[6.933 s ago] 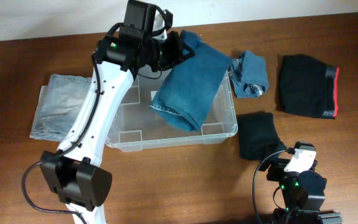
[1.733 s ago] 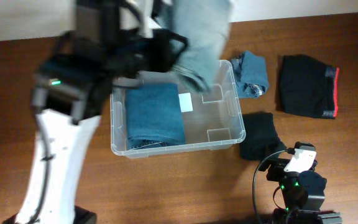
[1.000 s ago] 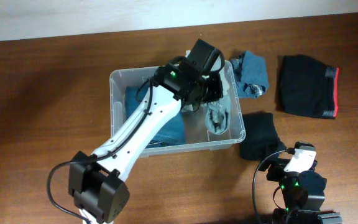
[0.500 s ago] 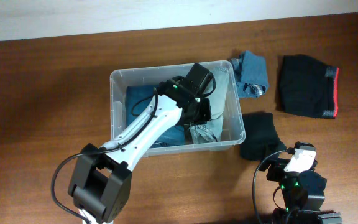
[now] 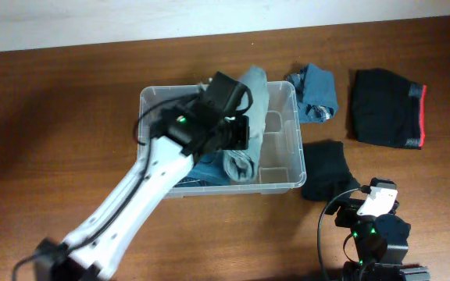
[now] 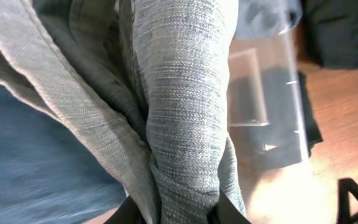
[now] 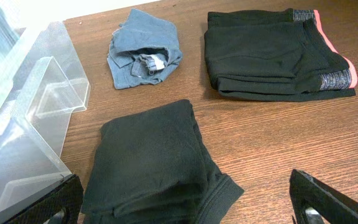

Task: Pack container
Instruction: 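Lower the light-grey jeans onto the dark jeans and release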

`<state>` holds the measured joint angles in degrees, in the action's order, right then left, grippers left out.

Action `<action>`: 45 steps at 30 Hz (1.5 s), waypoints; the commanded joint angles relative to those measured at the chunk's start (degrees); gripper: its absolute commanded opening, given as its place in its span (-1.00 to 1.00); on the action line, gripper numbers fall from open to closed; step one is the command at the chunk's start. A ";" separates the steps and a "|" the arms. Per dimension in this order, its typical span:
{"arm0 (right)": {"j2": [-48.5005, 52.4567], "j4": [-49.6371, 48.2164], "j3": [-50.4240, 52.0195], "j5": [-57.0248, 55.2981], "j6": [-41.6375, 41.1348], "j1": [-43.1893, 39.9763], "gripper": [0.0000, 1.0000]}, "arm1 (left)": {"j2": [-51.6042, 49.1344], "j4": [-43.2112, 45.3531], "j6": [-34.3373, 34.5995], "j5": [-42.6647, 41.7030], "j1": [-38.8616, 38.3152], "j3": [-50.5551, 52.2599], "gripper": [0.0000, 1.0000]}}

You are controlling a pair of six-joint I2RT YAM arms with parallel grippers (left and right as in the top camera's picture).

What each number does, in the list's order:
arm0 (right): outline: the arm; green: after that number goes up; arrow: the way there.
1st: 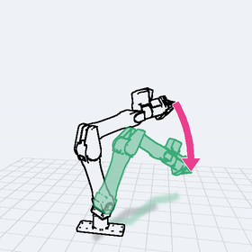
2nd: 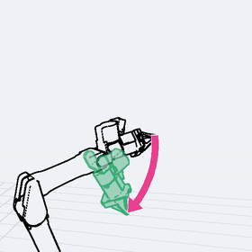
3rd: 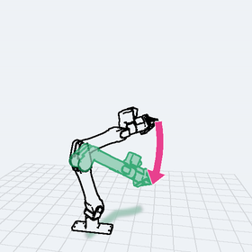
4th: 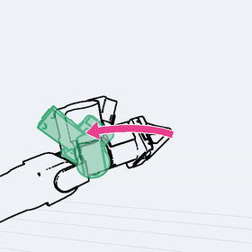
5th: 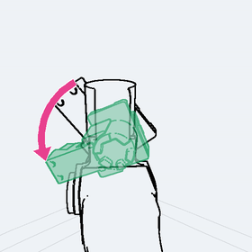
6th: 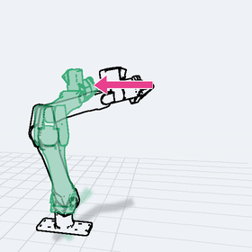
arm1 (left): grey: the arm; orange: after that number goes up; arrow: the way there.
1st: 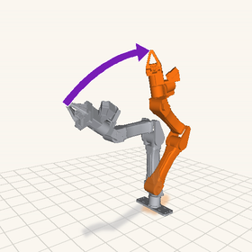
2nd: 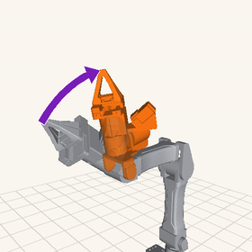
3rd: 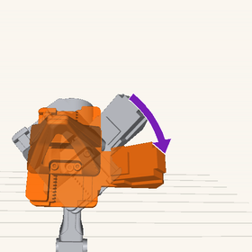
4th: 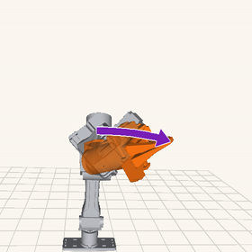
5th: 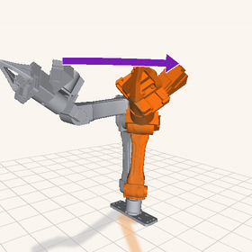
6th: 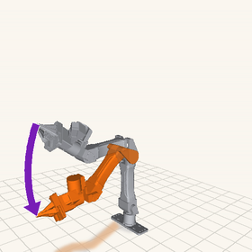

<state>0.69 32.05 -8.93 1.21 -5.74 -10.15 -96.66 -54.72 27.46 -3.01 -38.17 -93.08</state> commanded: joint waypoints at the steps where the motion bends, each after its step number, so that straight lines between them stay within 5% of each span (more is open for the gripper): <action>1: -0.33 0.04 0.37 0.28 0.42 -0.37 0.97 | 4.96 -2.91 -6.38 4.63 2.14 -0.61 -0.99; 13: -0.33 0.04 0.37 0.28 0.39 -0.37 0.97 | 4.76 -2.21 4.68 1.92 9.64 10.01 -0.99; 20: -0.33 0.04 0.37 0.28 0.42 -0.37 0.97 | 5.88 13.94 4.68 -12.50 7.76 10.10 -1.00; 30: -0.33 0.04 0.37 0.28 0.42 -0.37 0.97 | 5.73 18.88 -1.88 -15.87 4.24 10.12 -0.99; 38: -0.33 0.07 0.37 0.28 0.39 -0.37 0.97 | 5.60 12.76 -9.18 -6.64 4.09 10.51 -0.99; 45: -0.33 0.07 0.37 0.28 0.42 -0.37 0.97 | 5.60 5.01 -5.14 -0.15 8.00 13.42 -0.99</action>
<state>0.69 32.05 -8.93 1.21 -5.74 -10.15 -92.77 -47.72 20.78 -6.50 -33.08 -81.03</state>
